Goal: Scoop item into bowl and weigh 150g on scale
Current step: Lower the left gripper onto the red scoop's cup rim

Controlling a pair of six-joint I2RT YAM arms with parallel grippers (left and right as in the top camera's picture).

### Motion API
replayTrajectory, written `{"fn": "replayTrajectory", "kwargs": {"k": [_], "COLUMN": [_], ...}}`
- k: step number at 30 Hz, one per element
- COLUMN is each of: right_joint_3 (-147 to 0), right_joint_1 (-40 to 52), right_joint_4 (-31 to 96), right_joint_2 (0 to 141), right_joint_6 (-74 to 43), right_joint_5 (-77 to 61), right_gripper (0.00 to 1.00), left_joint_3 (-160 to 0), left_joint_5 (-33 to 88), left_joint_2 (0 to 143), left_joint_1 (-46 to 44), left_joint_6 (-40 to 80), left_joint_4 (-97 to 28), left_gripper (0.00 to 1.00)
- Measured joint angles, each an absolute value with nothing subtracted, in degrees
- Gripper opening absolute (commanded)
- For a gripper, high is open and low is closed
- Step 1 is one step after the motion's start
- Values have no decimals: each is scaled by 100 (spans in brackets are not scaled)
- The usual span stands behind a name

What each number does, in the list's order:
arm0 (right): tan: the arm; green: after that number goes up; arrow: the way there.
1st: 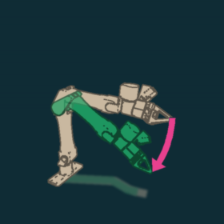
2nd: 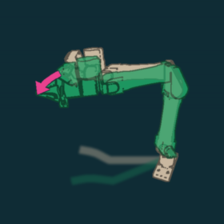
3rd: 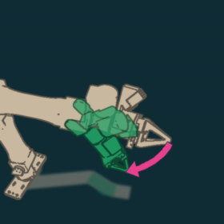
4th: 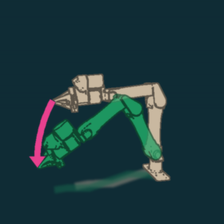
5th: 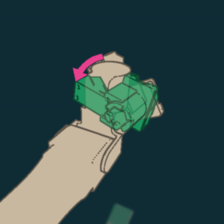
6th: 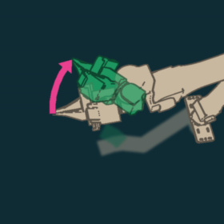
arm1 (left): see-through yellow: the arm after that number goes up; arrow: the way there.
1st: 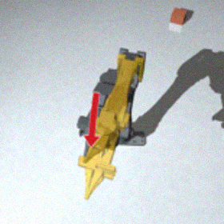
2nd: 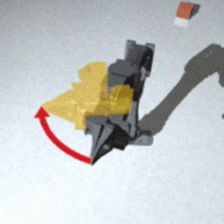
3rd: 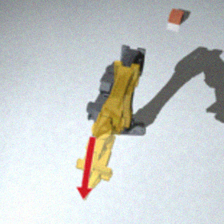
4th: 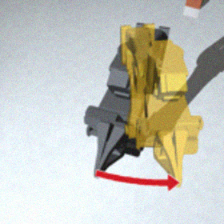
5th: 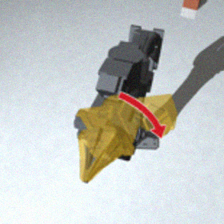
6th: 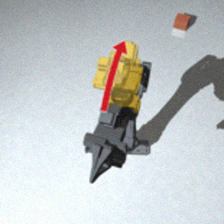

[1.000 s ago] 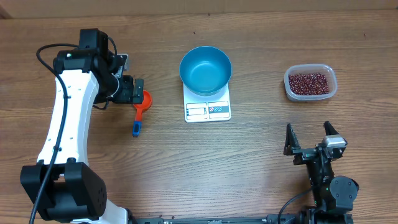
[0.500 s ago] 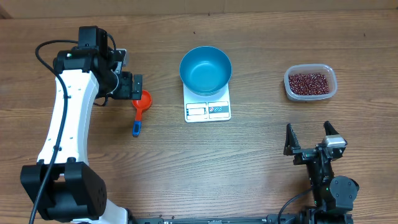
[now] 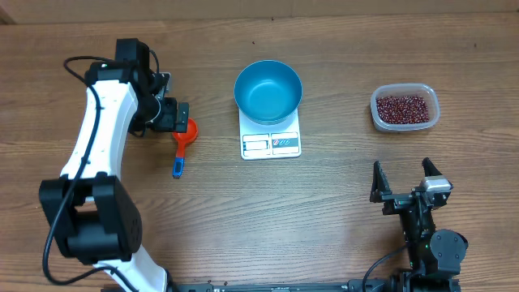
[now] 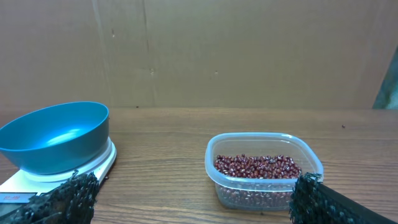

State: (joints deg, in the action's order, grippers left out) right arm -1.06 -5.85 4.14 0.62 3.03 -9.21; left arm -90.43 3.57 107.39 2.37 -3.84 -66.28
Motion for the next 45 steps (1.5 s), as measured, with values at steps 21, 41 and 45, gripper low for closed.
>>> {"fn": "replayTrajectory", "kwargs": {"k": [21,41,45], "right_joint_3": [-106,-106,-106], "right_joint_1": [-585,-585,-585], "right_joint_4": [414,414,414], "right_joint_2": [62,62,62], "right_joint_6": [303,303,303], "right_joint_5": [-921,-921,-921], "right_gripper": [100,100,100], "left_joint_3": [-9043,-9043,-9043], "left_joint_5": [292,270,246], "left_joint_2": [11244,11244,11244], "left_joint_1": [353,353,353], "left_joint_6": [-469,-491,-491], "left_joint_4": [-6504,-6274,-6132], "left_gripper": [100,100,100]}}
